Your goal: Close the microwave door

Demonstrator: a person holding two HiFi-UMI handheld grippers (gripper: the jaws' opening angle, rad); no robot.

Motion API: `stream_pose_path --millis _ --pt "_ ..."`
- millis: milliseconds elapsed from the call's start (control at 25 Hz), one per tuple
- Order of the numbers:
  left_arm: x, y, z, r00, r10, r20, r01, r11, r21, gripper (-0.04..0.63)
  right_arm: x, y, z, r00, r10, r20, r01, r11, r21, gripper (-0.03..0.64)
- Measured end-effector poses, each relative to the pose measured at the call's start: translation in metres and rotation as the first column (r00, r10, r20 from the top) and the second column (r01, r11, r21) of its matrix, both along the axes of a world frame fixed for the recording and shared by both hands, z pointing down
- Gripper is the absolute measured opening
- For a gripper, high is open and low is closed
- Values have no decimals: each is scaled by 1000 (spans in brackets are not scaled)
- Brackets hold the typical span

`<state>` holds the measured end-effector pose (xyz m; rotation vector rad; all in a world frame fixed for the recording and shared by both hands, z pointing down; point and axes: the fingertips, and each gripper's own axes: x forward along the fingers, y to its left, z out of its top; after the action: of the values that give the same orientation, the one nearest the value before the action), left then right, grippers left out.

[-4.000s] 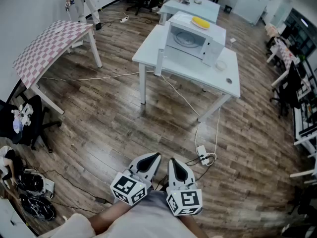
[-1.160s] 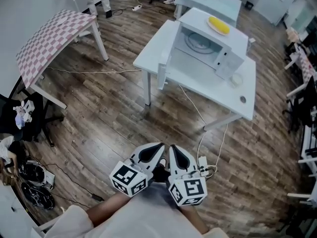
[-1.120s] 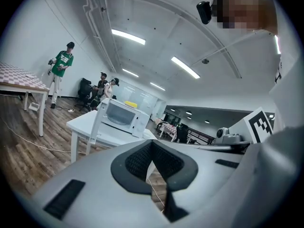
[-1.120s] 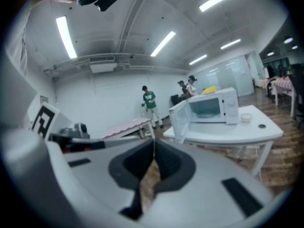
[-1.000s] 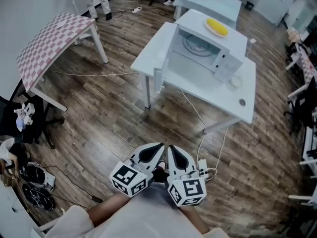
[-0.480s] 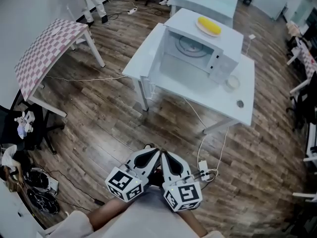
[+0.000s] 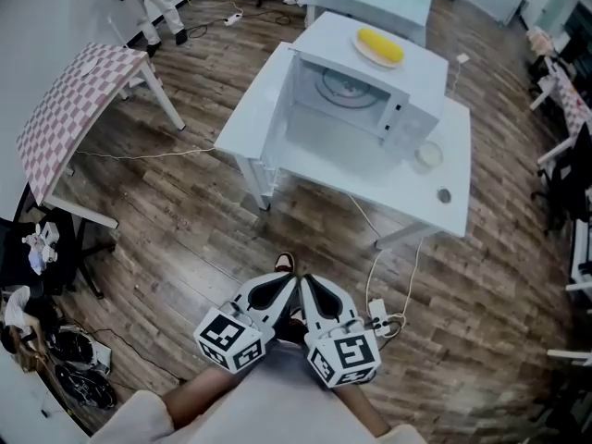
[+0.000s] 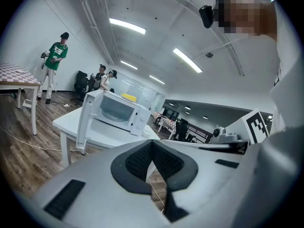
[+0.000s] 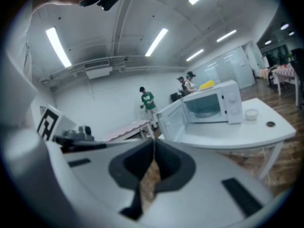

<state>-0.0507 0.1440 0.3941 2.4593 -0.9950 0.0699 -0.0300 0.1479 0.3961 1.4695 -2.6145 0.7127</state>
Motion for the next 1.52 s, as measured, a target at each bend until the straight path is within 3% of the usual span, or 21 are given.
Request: stream_pose_path --millis 520,1080,1520 --pt "-12 -92 0 1000 -24 -8 24 1000 -8 19 -12 -95 5 998 -58 -18 57 997 -52 23" --pt "-114 -189 5 975 -224 -3 224 974 -26 18 -46 -195 -9 995 -75 -60 74 997 -18 23" --pt "-132 -229 11 985 -171 -16 171 985 -6 18 -61 -235 -5 997 -25 -74 24 1000 -10 23"
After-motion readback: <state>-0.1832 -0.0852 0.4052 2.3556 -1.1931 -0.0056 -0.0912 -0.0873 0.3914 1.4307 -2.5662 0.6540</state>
